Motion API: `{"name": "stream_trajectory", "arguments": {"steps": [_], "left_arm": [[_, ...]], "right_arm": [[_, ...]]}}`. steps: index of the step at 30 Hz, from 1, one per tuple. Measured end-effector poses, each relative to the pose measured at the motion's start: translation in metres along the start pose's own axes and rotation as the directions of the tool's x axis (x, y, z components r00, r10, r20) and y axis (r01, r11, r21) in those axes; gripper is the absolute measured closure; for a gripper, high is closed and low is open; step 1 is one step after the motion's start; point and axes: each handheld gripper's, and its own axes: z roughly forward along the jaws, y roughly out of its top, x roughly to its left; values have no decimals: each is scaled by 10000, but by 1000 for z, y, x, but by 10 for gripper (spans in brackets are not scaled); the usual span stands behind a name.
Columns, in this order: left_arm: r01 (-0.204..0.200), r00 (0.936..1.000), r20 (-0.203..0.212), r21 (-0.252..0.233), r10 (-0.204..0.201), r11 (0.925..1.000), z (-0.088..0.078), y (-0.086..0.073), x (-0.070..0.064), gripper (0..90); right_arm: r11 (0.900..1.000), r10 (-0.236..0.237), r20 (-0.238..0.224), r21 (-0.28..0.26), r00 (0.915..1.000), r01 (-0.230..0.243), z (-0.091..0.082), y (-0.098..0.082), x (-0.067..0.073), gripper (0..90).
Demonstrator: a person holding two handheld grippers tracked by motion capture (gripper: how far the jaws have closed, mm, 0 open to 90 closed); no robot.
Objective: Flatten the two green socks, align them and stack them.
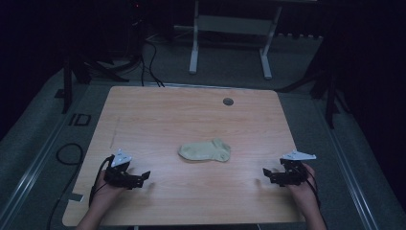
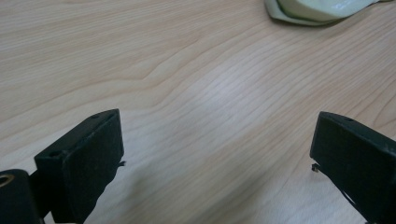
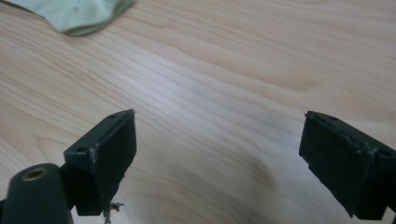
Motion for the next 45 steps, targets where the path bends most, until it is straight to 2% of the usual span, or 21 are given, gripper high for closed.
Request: {"name": "stream_trajectory", "arguments": {"steps": [4, 7, 9, 16, 20, 26, 27, 30, 31, 35, 39, 42, 43, 45], "left_arm": [[202, 9998, -27, -107, -202, 9997, -7, -6, 3, 27], [374, 9992, -133, -144, -376, 9992, -12, -11, 4, 27], [352, 9991, -241, -254, -358, 9991, -16, -15, 5, 27], [835, 9955, -402, -447, -854, 9955, -28, -26, 10, 27], [1251, 9890, -725, -599, -1293, 9903, -36, -35, 15, 27], [1615, 9778, -1145, -1229, -1756, 9792, -48, -39, 18, 27], [1612, 9742, -1378, -1281, -1786, 9786, -50, -40, 19, 27], [1695, 9729, -1336, -1425, -1887, 9752, -50, -41, 19, 27], [1679, 9711, -1433, -1570, -1906, 9732, -50, -41, 19, 27], [1607, 9635, -1788, -2090, -1992, 9646, -48, -44, 16, 27], [1529, 9615, -1916, -2216, -1968, 9631, -46, -44, 12, 27], [1527, 9562, -2101, -2363, -2038, 9596, -47, -43, 12, 27], [1565, 9562, -2072, -2361, -2070, 9591, -47, -43, 12, 27], [1557, 9563, -2091, -2271, -2043, 9613, -46, -44, 12, 27]], "right_arm": [[9992, 380, 76, 117, 9992, -381, -4, -11, -6, 110], [9974, 721, 85, -11, 9974, -721, -8, -18, -8, 110], [9961, 886, 189, -75, 9959, -885, -12, -23, -9, 110], [9932, 1162, 351, -120, 9926, -1159, -19, -37, -13, 110], [9899, 1403, 423, -268, 9892, -1392, -24, -43, -14, 110], [9840, 1704, 791, -654, 9822, -1655, -29, -47, -17, 111], [9842, 1691, 892, -682, 9815, -1634, -29, -48, -17, 110], [9836, 1680, 1132, -848, 9793, -1590, -31, -48, -18, 111], [9834, 1685, 1161, -879, 9788, -1589, -31, -48, -19, 111], [9755, 1948, 1290, -1286, 9723, -1783, -34, -47, -22, 111], [9762, 1902, 1450, -1327, 9710, -1714, -30, -47, -21, 111], [9751, 1936, 1453, -1375, 9703, -1740, -30, -48, -21, 112], [9744, 1956, 1497, -1413, 9692, -1748, -30, -48, -21, 112], [9721, 2034, 1519, -1494, 9672, -1809, -30, -48, -22, 112]]}}
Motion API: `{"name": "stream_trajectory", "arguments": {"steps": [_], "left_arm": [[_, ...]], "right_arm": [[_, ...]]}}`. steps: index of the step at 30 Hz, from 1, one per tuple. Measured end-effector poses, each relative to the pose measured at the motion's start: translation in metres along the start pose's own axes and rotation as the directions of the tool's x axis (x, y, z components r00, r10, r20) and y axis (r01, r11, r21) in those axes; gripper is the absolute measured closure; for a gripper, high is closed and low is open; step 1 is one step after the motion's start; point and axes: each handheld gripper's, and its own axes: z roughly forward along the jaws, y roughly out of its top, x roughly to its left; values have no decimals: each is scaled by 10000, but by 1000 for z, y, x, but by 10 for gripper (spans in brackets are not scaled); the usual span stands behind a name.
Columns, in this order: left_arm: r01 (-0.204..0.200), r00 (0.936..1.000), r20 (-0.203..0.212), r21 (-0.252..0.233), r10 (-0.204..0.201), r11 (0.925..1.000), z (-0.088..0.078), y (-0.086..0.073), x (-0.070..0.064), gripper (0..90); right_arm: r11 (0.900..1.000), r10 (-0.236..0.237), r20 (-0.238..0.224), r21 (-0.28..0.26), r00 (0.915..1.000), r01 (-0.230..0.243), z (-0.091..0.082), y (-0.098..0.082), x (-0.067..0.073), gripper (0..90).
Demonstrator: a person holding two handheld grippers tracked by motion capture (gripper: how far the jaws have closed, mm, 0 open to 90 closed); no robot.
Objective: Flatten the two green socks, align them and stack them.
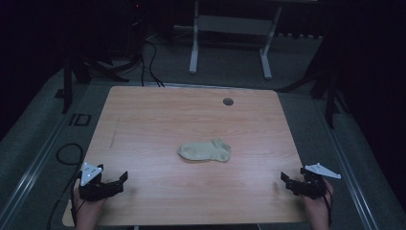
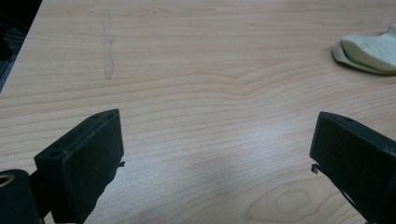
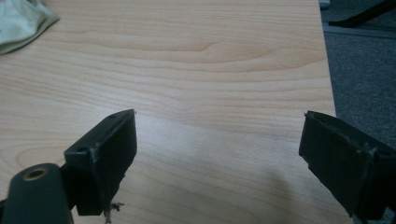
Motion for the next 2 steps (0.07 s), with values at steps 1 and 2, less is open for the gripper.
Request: {"name": "stream_trajectory", "arguments": {"steps": [1, 2], "left_arm": [[0, 10000, 0, 0, 0, 10000, 0, 0, 0, 27], [-50, 10000, 22, 34, 50, 10000, 0, 0, 0, 27]], "right_arm": [[10000, 0, 0, 0, 10000, 0, 0, 0, 0, 112], [10000, 31, 23, 1, 10000, -31, 0, 0, 0, 112]]}}
